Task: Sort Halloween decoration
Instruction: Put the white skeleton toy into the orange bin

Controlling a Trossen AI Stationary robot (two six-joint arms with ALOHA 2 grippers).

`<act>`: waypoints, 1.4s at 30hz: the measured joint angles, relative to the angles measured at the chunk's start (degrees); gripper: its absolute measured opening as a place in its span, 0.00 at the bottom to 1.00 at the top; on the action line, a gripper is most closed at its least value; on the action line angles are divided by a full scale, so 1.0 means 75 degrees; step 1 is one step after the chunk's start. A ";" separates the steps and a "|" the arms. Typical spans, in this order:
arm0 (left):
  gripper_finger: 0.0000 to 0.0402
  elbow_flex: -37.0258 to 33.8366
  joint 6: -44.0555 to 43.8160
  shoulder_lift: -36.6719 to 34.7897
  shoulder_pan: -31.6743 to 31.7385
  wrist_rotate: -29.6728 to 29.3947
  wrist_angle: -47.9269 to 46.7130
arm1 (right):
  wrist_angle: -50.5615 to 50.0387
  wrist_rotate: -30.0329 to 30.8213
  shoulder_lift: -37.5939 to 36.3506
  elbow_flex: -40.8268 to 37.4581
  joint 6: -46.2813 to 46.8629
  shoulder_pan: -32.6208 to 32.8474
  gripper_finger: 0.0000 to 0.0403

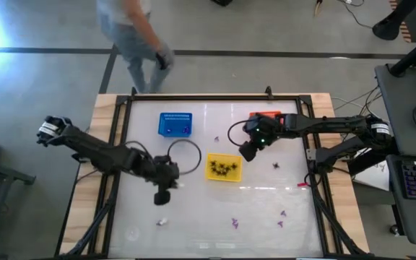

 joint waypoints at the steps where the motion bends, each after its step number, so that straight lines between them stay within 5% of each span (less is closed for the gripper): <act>1: 0.00 0.0007 0.0126 -0.0092 0.0160 0.0000 0.0000 | 0.0196 0.0007 0.0000 0.0000 -0.0149 0.0000 0.36; 12: 0.00 0.0009 0.1285 -0.0588 0.1639 0.0350 0.0042 | 0.2847 -0.0113 0.0239 0.0000 -0.0449 0.0012 0.36; 24: 0.00 0.0012 0.2250 -0.0605 0.2881 0.1154 0.0828 | 0.5863 -0.0667 0.1567 0.0006 -0.1254 0.0015 0.36; 42: 0.00 0.0012 0.2710 -0.0605 0.3829 0.2122 0.1418 | 0.6352 -0.2003 0.3219 0.1500 -0.2559 0.0054 0.36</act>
